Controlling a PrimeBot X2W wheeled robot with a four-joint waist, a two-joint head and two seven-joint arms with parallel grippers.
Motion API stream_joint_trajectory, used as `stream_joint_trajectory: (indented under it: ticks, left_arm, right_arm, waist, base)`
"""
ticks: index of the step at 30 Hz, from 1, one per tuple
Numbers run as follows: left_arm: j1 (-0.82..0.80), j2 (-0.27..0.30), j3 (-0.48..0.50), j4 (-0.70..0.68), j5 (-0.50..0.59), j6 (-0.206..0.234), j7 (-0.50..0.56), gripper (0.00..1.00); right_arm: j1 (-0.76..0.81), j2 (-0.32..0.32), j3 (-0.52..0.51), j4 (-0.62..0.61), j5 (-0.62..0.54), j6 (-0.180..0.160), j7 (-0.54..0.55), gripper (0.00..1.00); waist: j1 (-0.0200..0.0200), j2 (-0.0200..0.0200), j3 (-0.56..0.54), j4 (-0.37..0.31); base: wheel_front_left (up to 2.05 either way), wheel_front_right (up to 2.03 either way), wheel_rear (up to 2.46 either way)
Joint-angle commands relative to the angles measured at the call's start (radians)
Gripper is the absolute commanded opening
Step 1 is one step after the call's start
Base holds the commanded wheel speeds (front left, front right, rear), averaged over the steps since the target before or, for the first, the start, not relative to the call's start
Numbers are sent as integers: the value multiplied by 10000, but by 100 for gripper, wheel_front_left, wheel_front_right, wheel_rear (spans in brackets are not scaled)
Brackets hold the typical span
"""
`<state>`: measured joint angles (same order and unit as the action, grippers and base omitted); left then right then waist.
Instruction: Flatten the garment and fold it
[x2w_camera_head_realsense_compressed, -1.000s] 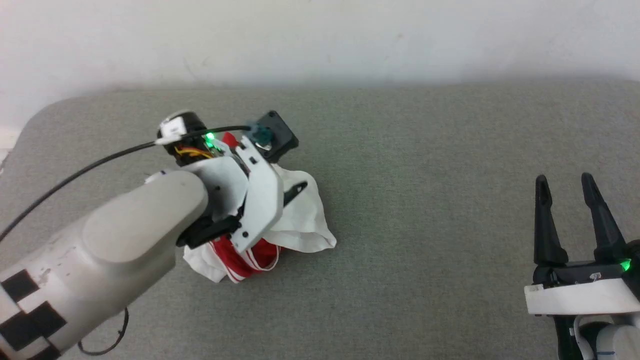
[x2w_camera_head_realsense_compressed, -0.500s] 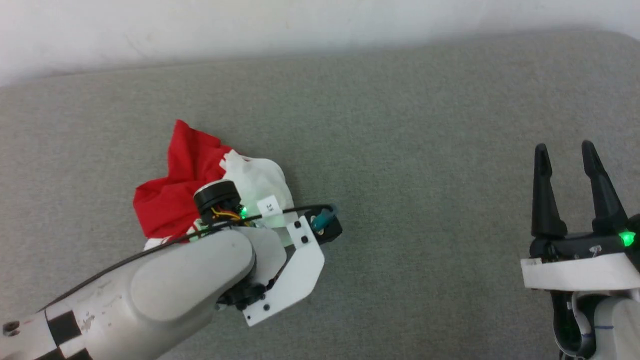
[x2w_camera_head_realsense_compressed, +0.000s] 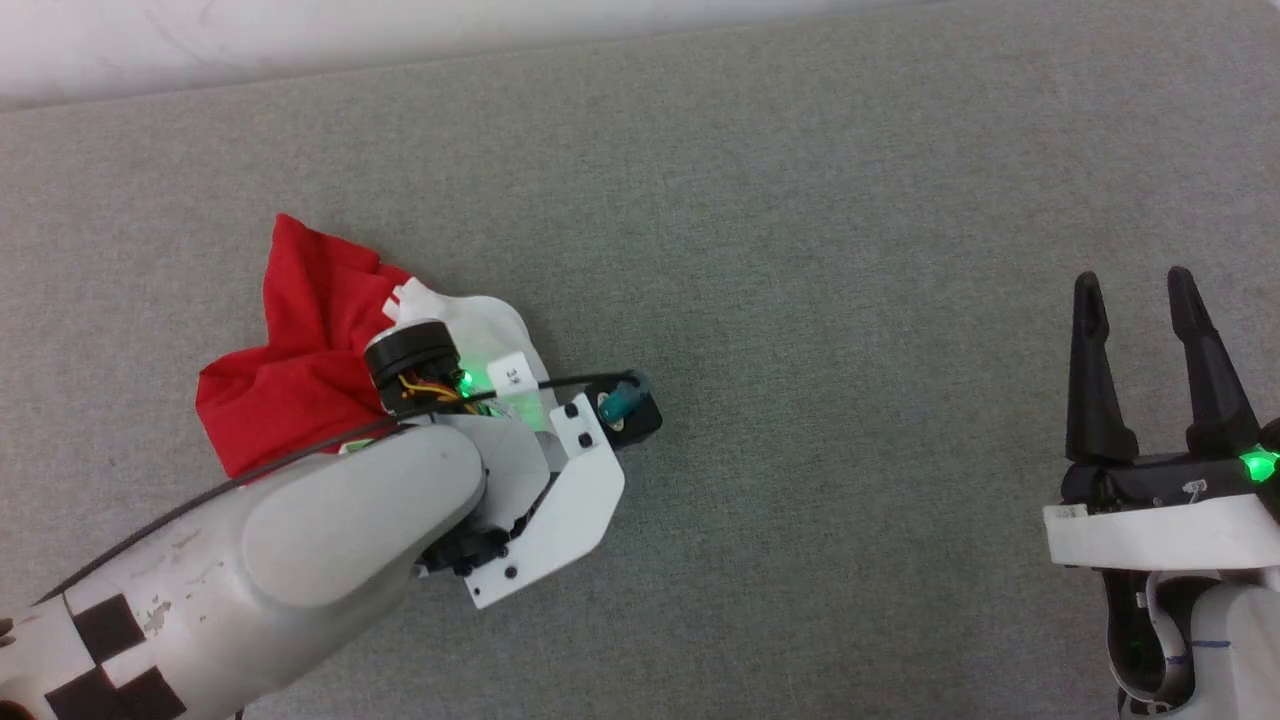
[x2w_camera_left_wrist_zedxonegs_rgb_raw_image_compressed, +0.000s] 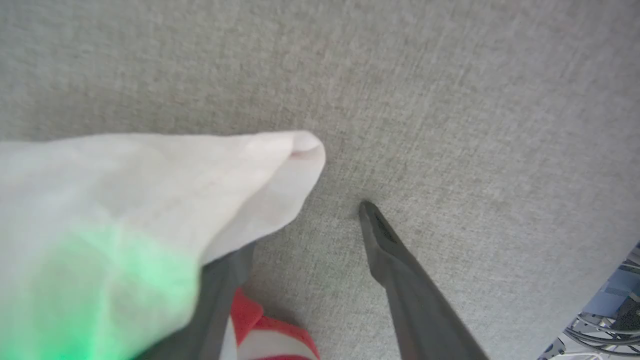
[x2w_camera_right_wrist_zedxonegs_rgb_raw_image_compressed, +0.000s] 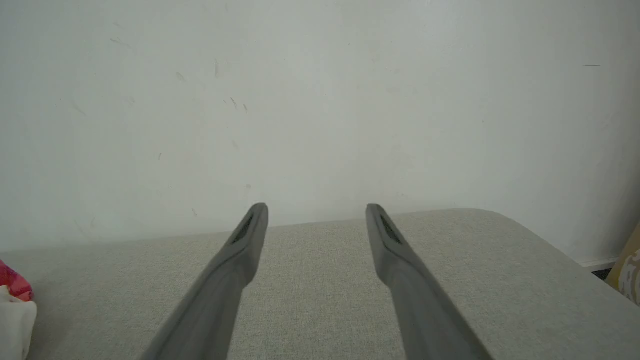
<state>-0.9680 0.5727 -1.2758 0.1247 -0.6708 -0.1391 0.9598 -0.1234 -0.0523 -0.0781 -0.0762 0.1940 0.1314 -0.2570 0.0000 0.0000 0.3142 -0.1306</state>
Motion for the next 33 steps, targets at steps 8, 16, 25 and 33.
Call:
stream_joint_trajectory:
  ticks: [8, 16, 25, 33]
  left_arm:
    - [-449, 116, -44, 583, -55, 85, -1068, 0]
    - [-658, 215, -44, 380, -347, 85, -2017, 0]
    - [-1038, 435, -44, -435, -798, 85, -3150, 0]
    - [-1759, 428, -44, -43, -1084, 85, -3720, 100]
  right_arm:
    - [-131, 20, 97, 29, 52, -7, -48, 100]
    - [34, 20, 145, 62, 39, -7, -48, 100]
    - [302, 20, 96, 102, -72, -7, -48, 100]
    - [468, 20, 171, 125, -147, -7, -48, 100]
  waist:
    - [0, 0, -194, 250]
    - [0, 0, -377, 437]
    - [0, 0, -817, 677]
    - [0, 0, -1099, 802]
  base:
    - [0, 0, 0]
    - [0, 0, 0]
    - [0, 0, 0]
    - [0, 0, 0]
